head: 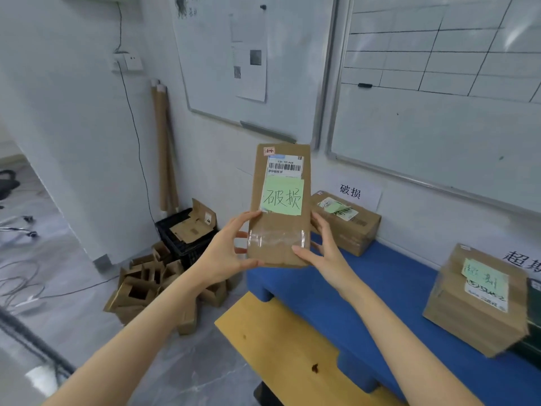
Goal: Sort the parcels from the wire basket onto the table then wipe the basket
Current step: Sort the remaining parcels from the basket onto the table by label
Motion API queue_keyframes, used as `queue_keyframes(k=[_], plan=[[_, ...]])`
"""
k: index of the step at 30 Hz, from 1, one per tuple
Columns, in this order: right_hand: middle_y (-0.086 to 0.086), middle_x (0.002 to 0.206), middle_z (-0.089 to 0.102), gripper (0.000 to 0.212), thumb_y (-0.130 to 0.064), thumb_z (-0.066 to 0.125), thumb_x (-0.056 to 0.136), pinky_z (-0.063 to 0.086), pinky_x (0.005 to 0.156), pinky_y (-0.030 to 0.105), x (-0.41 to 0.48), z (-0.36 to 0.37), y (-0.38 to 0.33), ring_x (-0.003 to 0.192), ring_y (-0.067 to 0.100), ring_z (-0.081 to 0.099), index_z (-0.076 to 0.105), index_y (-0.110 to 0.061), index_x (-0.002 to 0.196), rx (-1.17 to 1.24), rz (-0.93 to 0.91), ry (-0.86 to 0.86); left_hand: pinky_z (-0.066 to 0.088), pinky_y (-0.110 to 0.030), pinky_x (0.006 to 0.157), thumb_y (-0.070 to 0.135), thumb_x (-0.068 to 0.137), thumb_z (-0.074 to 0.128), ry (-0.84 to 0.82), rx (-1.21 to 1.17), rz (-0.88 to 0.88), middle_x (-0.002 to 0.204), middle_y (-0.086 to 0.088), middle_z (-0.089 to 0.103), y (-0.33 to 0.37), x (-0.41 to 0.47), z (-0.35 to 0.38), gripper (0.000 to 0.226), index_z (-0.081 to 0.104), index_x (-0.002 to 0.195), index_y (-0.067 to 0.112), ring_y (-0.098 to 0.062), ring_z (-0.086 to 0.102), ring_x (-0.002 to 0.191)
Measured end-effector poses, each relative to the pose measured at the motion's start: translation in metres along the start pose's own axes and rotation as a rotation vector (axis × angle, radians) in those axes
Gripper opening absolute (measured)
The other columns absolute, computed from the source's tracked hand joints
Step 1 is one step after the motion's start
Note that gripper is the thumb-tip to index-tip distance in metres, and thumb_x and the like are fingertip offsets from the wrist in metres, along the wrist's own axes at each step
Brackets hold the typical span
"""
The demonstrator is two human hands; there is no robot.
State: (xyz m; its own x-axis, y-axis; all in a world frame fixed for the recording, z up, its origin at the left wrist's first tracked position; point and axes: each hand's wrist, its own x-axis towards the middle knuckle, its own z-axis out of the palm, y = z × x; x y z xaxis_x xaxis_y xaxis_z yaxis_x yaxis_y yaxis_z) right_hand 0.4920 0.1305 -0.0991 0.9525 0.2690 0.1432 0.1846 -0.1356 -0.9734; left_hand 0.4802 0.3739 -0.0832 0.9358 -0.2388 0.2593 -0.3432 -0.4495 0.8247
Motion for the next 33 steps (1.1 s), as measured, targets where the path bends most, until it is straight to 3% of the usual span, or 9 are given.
queue_keyframes(k=[3,9,13,18,21,25,29,33], plan=[[-0.019,0.149,0.035,0.076,-0.029,0.072,0.090,0.053,0.097,0.032,0.024,-0.003,0.018,0.122,0.009,0.056,0.022,-0.063,0.137,0.017,0.051,0.008,0.054,-0.017,0.082,0.012,0.070,0.088,-0.016,-0.013,-0.005,0.145,0.020,0.040,-0.020,0.022,0.003,0.094,0.038,0.142,0.046,-0.006,0.052,0.117],[-0.014,0.138,0.045,0.082,-0.024,0.073,0.089,0.055,0.083,0.026,0.048,0.010,0.056,0.124,0.017,0.055,0.020,-0.053,0.145,0.081,0.191,0.145,0.057,-0.036,0.087,0.021,0.070,0.088,-0.028,0.013,-0.061,0.136,0.022,0.050,-0.063,0.053,0.007,0.086,0.043,0.140,0.043,-0.006,0.056,0.116],[-0.010,0.132,0.049,0.084,-0.022,0.074,0.089,0.059,0.074,0.029,0.053,0.021,0.079,0.111,-0.002,0.054,0.020,-0.051,0.146,0.148,0.326,0.249,0.048,-0.032,0.098,0.040,0.073,0.085,-0.029,0.161,-0.092,0.138,0.021,0.049,-0.092,0.072,0.006,0.082,0.041,0.141,0.041,-0.003,0.051,0.121],[-0.004,0.132,0.049,0.076,-0.021,0.070,0.091,0.060,0.073,0.037,0.064,0.034,0.101,0.103,-0.003,0.050,0.025,-0.044,0.147,0.210,0.466,0.380,0.035,-0.042,0.105,0.054,0.081,0.065,-0.002,0.659,0.082,0.143,0.007,0.052,-0.118,0.099,-0.003,0.071,0.045,0.144,0.028,-0.020,0.043,0.132],[-0.001,0.135,0.051,0.073,-0.023,0.070,0.091,0.058,0.066,0.033,0.074,0.044,0.112,0.106,0.003,0.053,0.026,-0.044,0.146,0.220,0.524,0.444,0.035,-0.044,0.106,0.060,0.079,0.045,-0.028,0.739,0.134,0.146,0.005,0.050,-0.129,0.115,-0.009,0.075,0.046,0.145,0.025,-0.023,0.044,0.132],[-0.002,0.123,0.056,0.070,-0.022,0.069,0.092,0.055,0.060,0.031,0.089,0.061,0.127,0.099,0.005,0.057,0.028,-0.044,0.144,0.248,0.606,0.519,0.035,-0.044,0.107,0.060,0.080,0.038,-0.065,0.781,0.179,0.149,0.000,0.048,-0.150,0.130,-0.017,0.076,0.047,0.145,0.022,-0.027,0.044,0.134],[-0.001,0.121,0.058,0.068,-0.025,0.069,0.092,0.058,0.071,0.039,0.103,0.078,0.142,0.101,0.009,0.059,0.029,-0.046,0.142,0.248,0.653,0.596,0.036,-0.043,0.106,0.060,0.081,0.037,-0.103,0.779,0.192,0.147,-0.001,0.050,-0.171,0.140,-0.023,0.075,0.049,0.143,0.020,-0.027,0.046,0.133],[-0.006,0.135,0.053,0.070,-0.037,0.072,0.088,0.052,0.099,0.047,0.108,0.091,0.152,0.119,0.014,0.054,0.027,-0.052,0.140,0.112,0.625,0.607,0.037,-0.043,0.106,0.061,0.081,0.037,-0.152,0.788,0.211,0.146,0.000,0.052,-0.189,0.148,-0.031,0.074,0.049,0.143,0.021,-0.027,0.047,0.131]])
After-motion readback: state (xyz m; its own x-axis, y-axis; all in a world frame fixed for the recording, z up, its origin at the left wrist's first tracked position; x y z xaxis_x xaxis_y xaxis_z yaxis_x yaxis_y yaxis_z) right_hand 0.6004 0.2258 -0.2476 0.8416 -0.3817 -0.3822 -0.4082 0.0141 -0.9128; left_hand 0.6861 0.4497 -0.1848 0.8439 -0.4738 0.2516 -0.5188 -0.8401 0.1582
